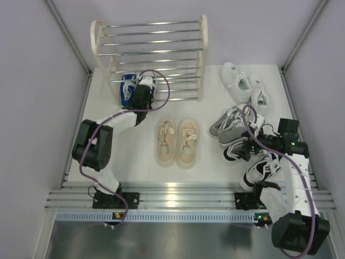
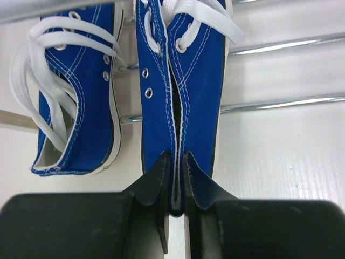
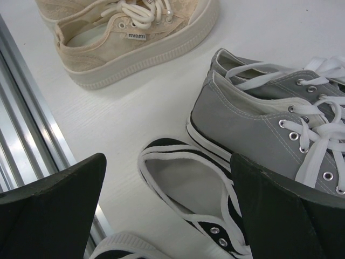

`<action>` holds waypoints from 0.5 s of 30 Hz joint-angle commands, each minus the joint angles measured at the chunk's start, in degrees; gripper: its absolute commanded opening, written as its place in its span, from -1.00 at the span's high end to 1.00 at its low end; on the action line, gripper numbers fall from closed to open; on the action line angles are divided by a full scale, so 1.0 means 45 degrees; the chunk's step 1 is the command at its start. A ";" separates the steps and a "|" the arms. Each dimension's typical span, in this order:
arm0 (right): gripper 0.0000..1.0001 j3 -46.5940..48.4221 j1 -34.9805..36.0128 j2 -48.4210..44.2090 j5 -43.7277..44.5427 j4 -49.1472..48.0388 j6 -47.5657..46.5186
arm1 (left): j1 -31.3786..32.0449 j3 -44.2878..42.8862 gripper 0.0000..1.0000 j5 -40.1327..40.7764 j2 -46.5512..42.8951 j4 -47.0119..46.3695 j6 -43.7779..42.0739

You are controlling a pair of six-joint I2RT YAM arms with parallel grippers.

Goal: Place and organize the shoes onto the shoe shelf
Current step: Place the shoe at the shoe shelf.

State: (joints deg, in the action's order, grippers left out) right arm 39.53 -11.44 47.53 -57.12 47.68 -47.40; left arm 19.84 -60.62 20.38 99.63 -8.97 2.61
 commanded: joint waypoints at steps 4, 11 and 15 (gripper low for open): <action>-0.99 0.0298 -0.0172 0.0083 -0.0587 -0.0225 -0.0463 | -0.0169 -0.0396 1.00 0.0782 -0.0287 -0.3101 -0.0170; -0.99 0.0259 -0.0250 0.0044 -0.0607 -0.0225 -0.0483 | -0.0521 -0.1001 1.00 0.0140 0.0924 -0.3143 0.0044; -0.99 0.0259 -0.0289 0.0044 -0.0607 -0.0205 -0.0503 | -0.0521 -0.1099 1.00 0.0157 0.1237 -0.3124 0.0239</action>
State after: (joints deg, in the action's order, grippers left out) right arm 39.53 -11.88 48.05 -57.14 47.66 -47.64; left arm 17.74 -62.17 21.02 105.32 -15.07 2.79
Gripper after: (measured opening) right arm 0.993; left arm 0.141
